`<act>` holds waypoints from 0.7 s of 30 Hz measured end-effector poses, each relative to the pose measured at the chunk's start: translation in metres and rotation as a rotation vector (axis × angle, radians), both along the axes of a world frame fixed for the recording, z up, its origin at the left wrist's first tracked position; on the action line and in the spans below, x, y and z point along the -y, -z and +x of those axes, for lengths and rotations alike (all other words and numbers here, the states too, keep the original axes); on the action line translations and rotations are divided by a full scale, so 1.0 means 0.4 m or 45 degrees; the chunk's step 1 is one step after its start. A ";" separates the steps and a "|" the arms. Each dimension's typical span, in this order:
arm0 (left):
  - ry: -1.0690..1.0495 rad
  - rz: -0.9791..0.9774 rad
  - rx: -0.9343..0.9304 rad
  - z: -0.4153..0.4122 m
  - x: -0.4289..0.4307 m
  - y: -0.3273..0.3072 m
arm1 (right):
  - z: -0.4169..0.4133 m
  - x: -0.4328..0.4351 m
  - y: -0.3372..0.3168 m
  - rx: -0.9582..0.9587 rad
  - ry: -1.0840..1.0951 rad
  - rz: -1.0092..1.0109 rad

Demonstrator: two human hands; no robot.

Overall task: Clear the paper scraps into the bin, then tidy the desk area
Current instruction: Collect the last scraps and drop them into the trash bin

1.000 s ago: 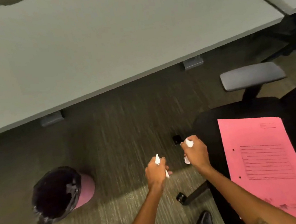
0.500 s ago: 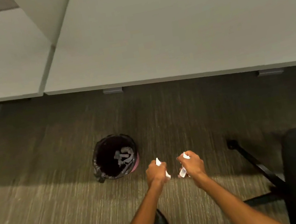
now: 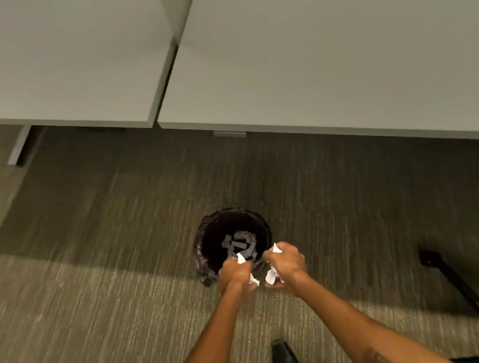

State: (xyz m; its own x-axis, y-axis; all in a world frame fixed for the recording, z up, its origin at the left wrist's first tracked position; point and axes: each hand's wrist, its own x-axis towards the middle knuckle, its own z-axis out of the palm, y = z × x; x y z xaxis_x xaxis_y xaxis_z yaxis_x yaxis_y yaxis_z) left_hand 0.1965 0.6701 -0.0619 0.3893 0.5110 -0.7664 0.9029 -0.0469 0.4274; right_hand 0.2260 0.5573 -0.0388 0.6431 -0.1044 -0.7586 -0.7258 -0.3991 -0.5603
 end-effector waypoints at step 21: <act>0.331 0.250 0.064 0.088 -0.215 0.047 | 0.104 -0.226 0.083 -0.192 0.158 0.387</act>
State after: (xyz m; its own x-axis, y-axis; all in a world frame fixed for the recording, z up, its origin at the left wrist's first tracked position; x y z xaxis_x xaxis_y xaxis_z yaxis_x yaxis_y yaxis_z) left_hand 0.2317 0.7563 -0.0808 0.5609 0.5257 -0.6396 0.8279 -0.3593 0.4307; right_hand 0.2675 0.6476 -0.0719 0.5180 0.0704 -0.8525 -0.8419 -0.1339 -0.5227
